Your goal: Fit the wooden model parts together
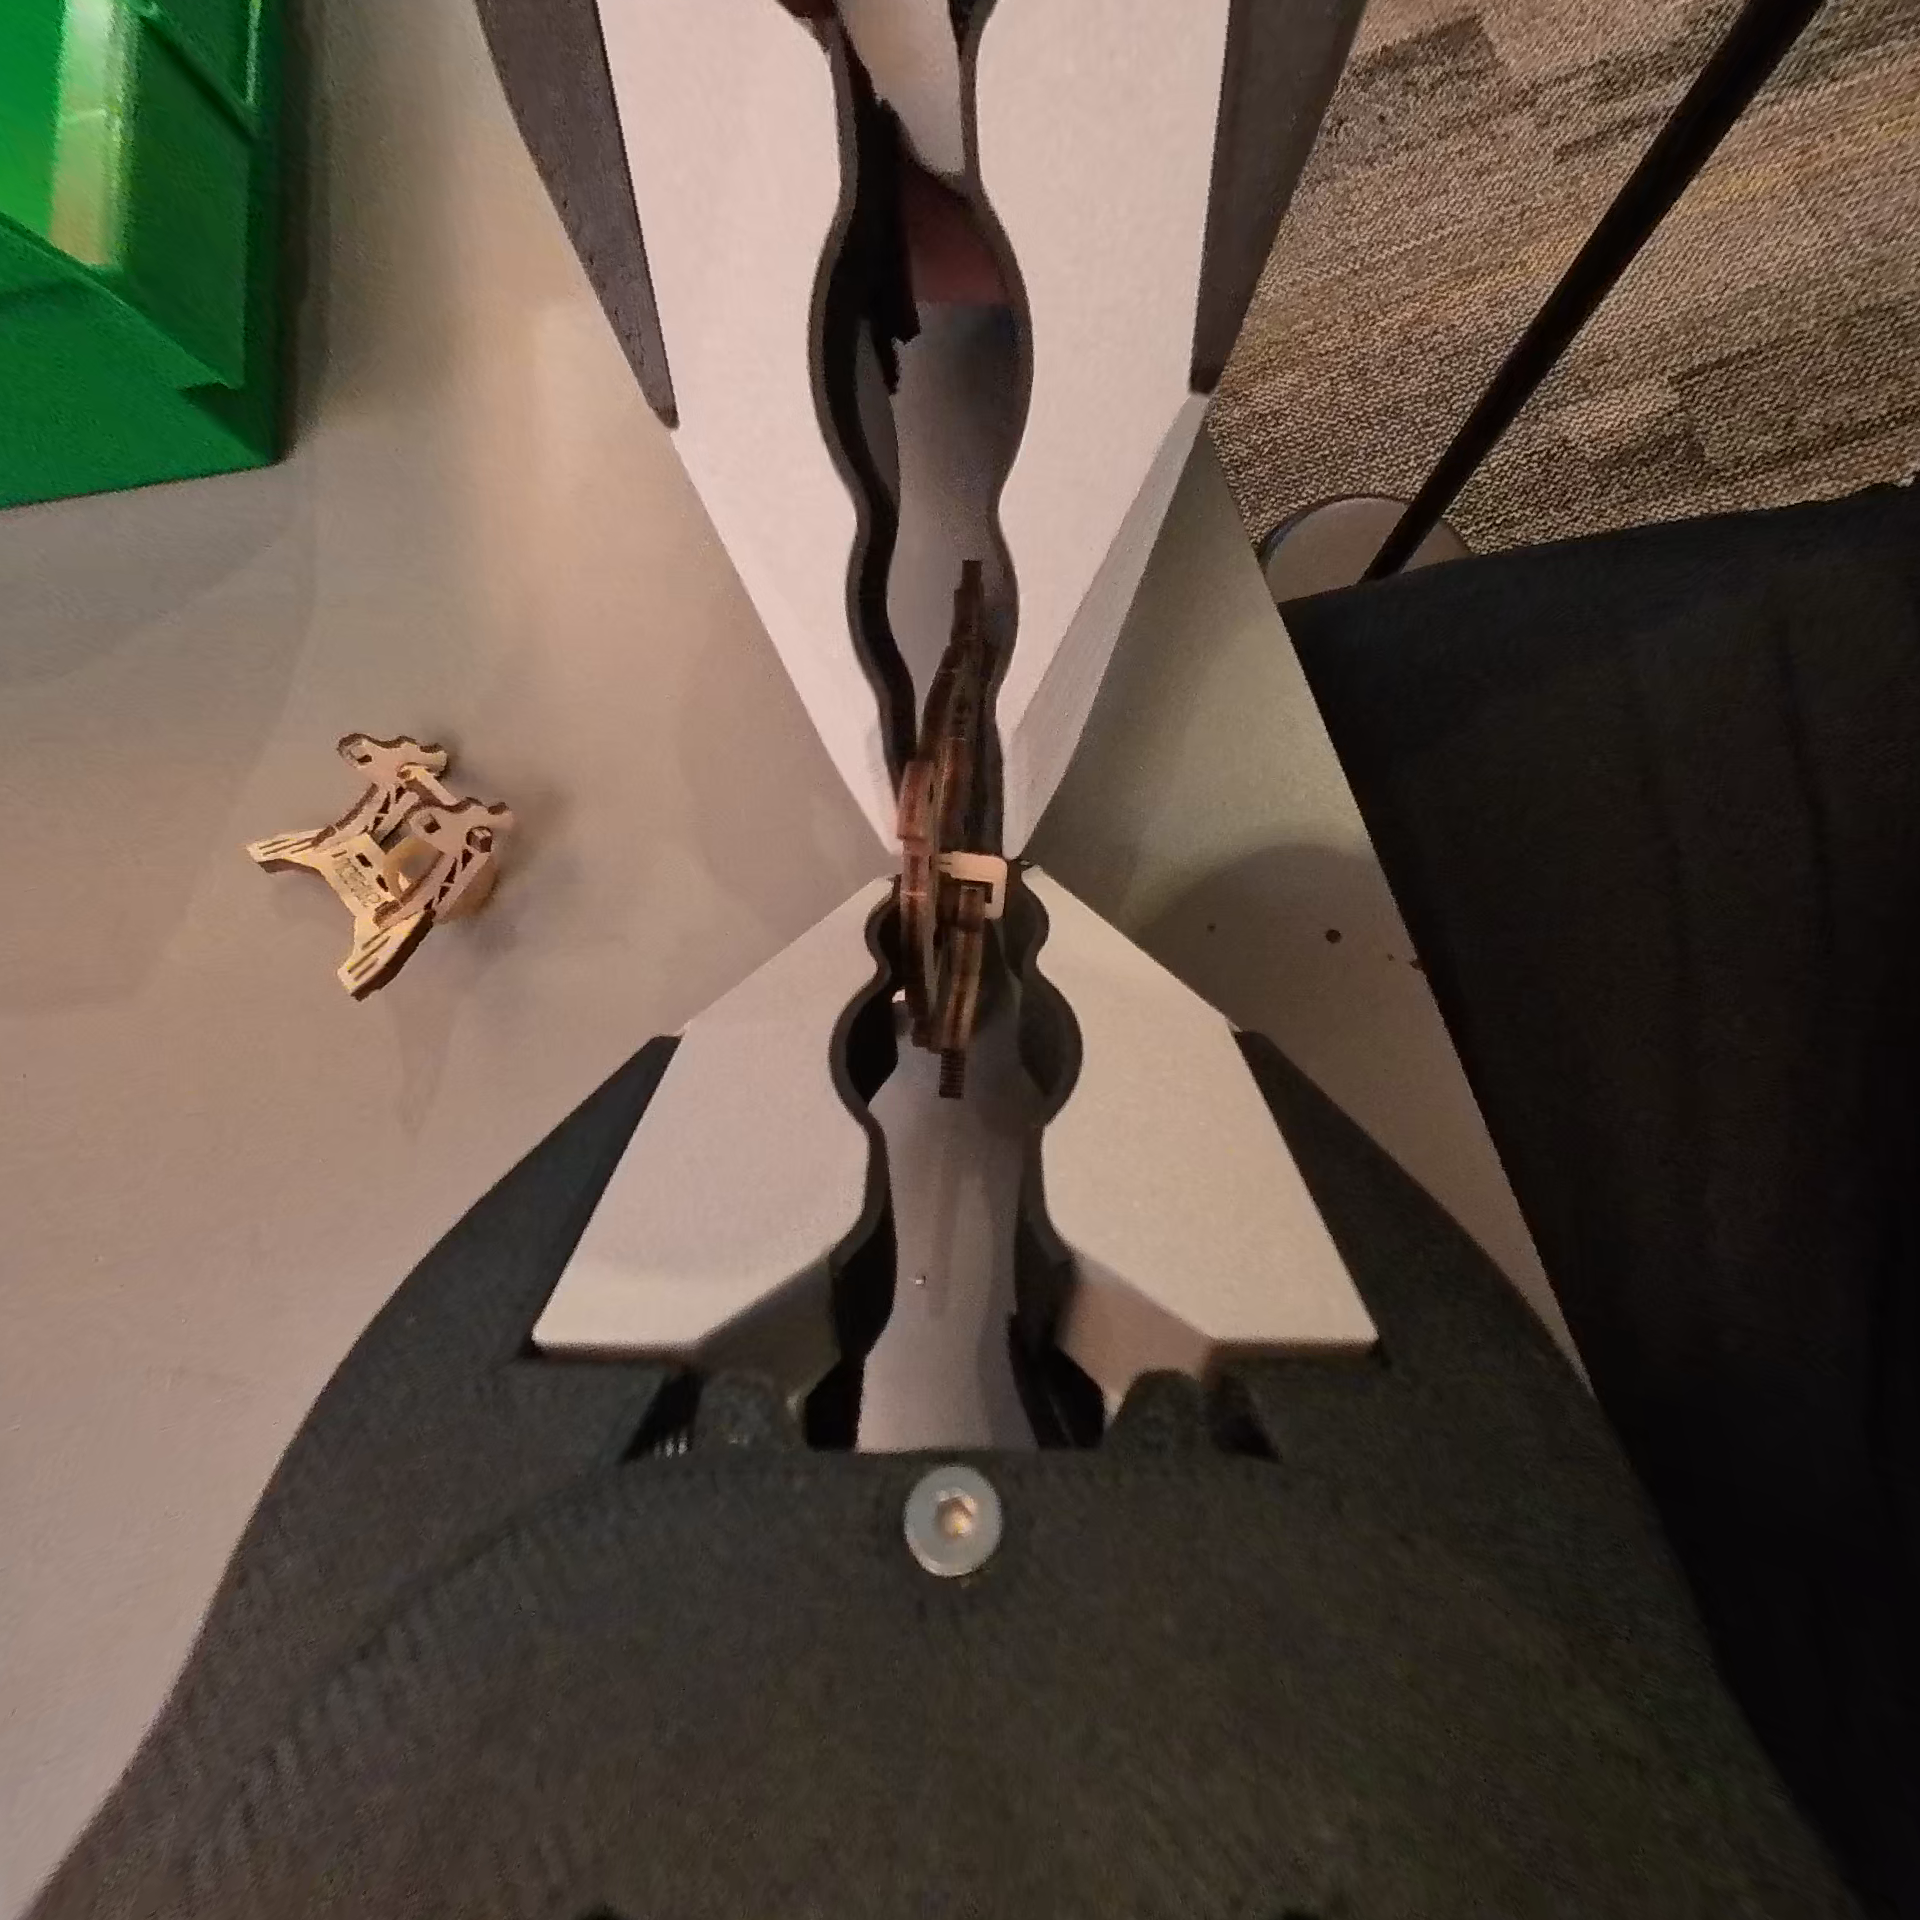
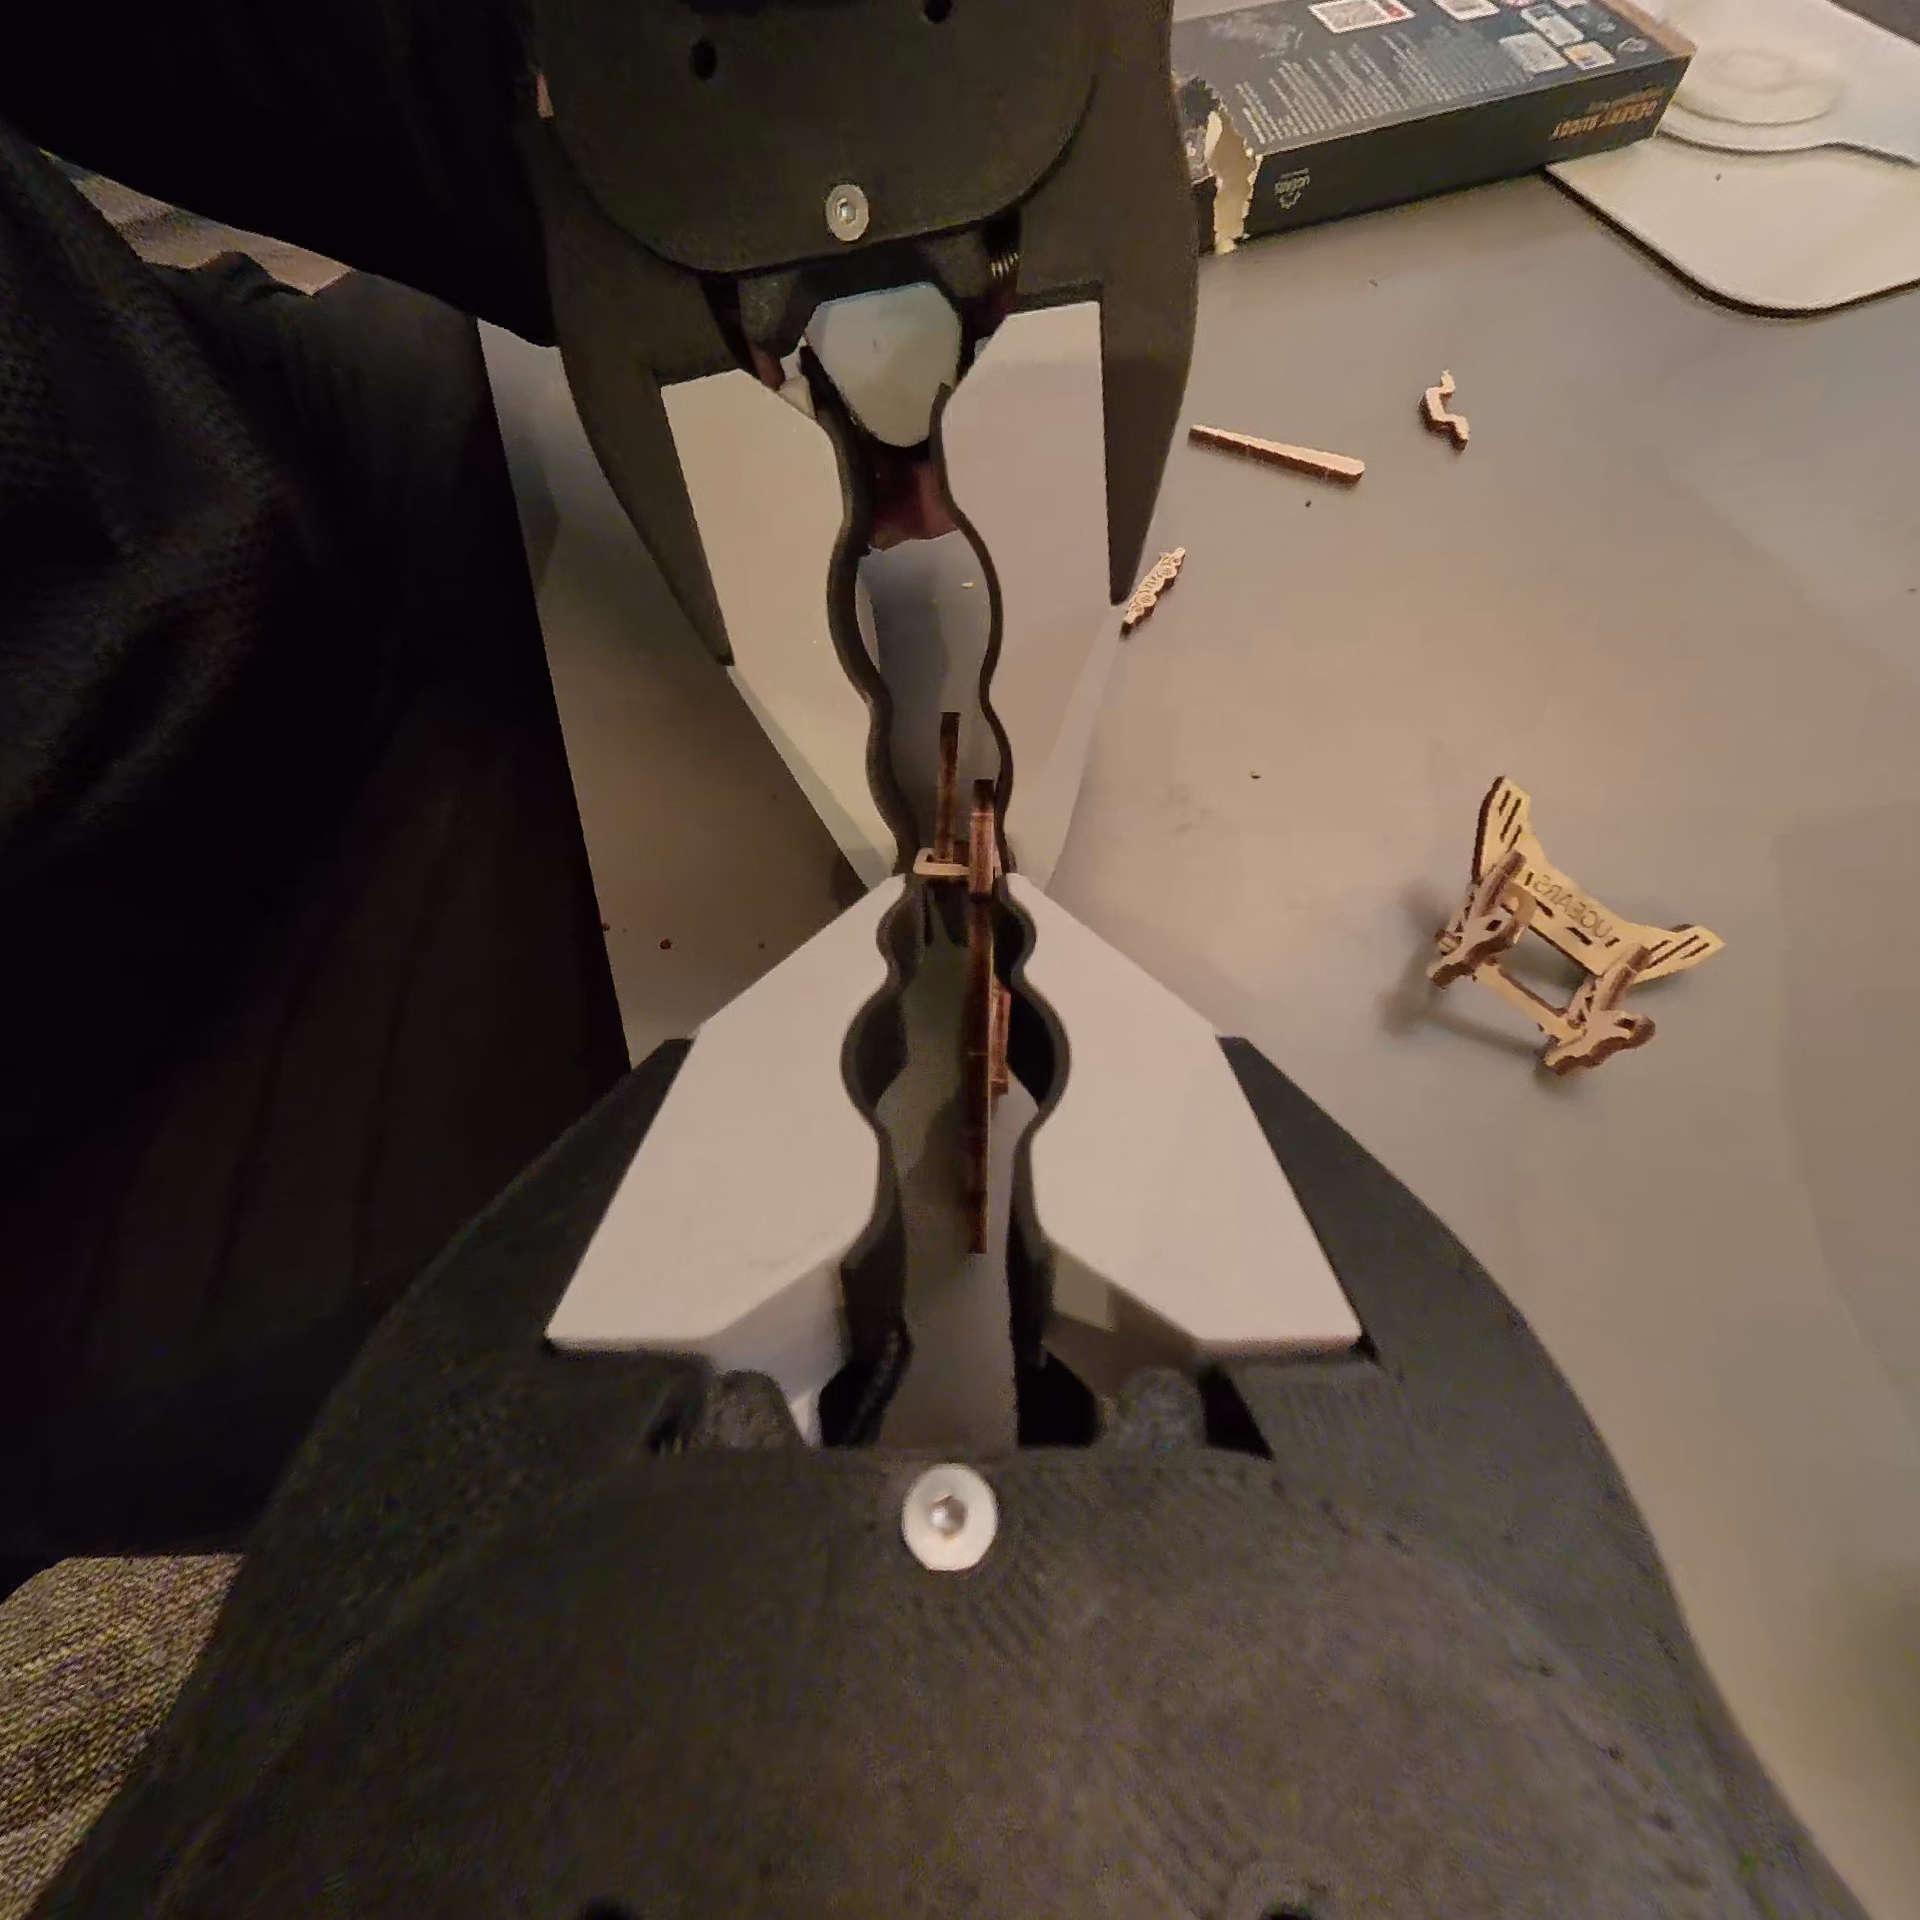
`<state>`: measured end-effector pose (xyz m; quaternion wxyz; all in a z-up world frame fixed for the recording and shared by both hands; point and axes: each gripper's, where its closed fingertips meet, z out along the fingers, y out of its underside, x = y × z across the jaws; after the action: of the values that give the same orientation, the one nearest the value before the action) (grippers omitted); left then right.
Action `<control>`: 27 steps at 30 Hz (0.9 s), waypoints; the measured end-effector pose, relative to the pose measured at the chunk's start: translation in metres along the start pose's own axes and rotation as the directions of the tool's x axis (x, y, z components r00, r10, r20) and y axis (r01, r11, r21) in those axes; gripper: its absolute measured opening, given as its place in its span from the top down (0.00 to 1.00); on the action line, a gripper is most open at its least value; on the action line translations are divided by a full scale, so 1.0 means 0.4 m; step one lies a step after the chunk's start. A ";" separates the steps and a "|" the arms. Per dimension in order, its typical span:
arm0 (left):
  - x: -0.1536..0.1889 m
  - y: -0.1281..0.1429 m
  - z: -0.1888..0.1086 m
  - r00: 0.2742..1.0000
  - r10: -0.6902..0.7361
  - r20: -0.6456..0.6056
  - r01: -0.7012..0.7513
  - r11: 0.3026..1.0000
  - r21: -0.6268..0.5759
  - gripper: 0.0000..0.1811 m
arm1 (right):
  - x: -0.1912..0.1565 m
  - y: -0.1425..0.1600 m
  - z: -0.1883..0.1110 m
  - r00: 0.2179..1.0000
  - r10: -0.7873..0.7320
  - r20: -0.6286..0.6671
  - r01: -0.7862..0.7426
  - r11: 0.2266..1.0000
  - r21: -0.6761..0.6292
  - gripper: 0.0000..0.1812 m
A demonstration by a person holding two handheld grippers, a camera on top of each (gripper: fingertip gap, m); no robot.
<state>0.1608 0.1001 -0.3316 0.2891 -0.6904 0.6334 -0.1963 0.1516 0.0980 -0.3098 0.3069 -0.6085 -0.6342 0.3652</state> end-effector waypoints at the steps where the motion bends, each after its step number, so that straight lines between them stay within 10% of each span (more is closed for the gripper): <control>1: 0.000 0.000 0.000 1.000 0.000 0.000 0.000 1.000 -0.002 0.92 | 0.000 0.000 0.000 1.000 0.000 -0.002 0.000 1.000 0.000 0.95; 27: 0.000 0.008 -0.004 0.999 0.049 -0.014 -0.049 0.998 -0.034 0.92 | -0.006 -0.002 0.013 0.999 -0.032 -0.021 0.031 0.999 -0.042 0.94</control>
<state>0.1574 0.0999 -0.3324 0.2777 -0.6783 0.6553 -0.1829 0.1470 0.0952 -0.3117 0.3066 -0.6086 -0.6477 0.3408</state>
